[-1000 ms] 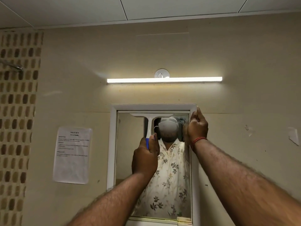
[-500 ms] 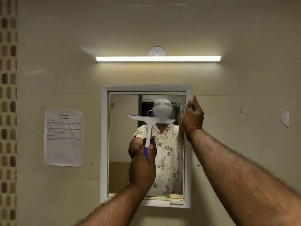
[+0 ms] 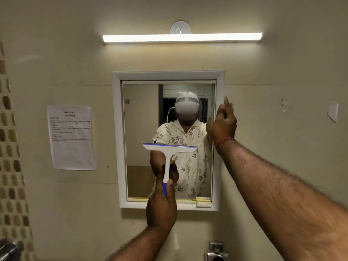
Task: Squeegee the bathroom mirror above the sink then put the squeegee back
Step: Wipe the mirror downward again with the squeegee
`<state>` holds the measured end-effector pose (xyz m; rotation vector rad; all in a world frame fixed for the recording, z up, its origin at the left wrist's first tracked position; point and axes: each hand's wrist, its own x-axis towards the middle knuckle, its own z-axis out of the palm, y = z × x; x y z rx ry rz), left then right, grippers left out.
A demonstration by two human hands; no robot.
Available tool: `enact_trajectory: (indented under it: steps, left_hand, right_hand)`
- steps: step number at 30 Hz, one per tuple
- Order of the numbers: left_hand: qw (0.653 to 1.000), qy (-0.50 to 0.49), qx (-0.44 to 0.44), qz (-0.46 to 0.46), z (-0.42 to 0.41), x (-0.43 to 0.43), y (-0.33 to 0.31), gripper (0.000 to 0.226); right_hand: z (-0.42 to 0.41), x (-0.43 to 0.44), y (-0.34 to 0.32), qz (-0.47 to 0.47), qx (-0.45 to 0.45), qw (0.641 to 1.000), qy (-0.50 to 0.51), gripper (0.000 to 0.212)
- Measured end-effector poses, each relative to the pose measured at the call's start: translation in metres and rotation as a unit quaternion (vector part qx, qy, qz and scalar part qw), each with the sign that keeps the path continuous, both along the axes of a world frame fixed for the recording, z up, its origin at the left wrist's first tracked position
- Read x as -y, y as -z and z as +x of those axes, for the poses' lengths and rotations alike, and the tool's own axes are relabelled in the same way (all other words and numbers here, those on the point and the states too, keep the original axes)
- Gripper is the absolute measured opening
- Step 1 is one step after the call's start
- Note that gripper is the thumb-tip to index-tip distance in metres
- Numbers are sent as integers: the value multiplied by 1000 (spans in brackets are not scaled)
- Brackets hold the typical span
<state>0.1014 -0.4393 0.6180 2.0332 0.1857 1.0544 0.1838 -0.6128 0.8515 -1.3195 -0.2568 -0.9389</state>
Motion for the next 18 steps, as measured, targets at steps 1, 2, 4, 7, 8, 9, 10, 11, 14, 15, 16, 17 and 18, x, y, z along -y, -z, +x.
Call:
enact_trajectory:
  steps: [1, 2, 4, 7, 8, 9, 10, 11, 14, 15, 16, 17, 18]
  left_hand:
    - [1000, 0, -8, 0, -2, -1, 8, 77]
    - [1000, 2, -18, -1, -4, -2, 16, 76]
    - [999, 2, -38, -3, -10, -3, 32, 76]
    - [998, -5, -63, -15, -23, -3, 54, 77]
    - [997, -7, -74, -16, -28, -2, 61, 78]
    - [996, -8, -85, -14, -32, -1, 68, 78]
    - [995, -9, -98, -14, -36, 0, 74, 78]
    - [994, -9, -109, -13, -40, -1, 81, 77]
    - [990, -12, -142, -5, -47, -3, 102, 78]
    - [989, -12, -150, -2, -48, -3, 110, 79]
    - [987, -11, -159, -1, -50, -4, 116, 79]
    - [986, -10, -165, 1, -52, -4, 123, 79]
    - [985, -9, -172, 1, -54, -4, 125, 79]
  right_hand:
    - [-2, -1, 4, 0, 0, 1000, 5, 43]
    - [-3, -2, 9, -2, -3, 1000, 9, 43]
    - [-4, -2, 20, -2, -9, 1000, 14, 43]
    - [-3, -3, 43, 0, -17, 1000, 20, 44]
    - [-4, -3, 51, -2, -19, 1000, 23, 45]
    - [-6, -4, 60, -6, -21, 999, 27, 45]
    - [-8, -4, 69, -12, -22, 999, 32, 45]
    - [-10, -5, 77, -19, -20, 999, 38, 46]
    - [-13, -6, 99, -32, -32, 998, 50, 46]
    - [-12, -5, 107, -37, -37, 997, 54, 47]
    - [-12, -5, 114, -42, -41, 997, 57, 47]
    - [-11, -4, 121, -45, -43, 996, 57, 47]
    - [-11, -3, 126, -48, -42, 996, 56, 47]
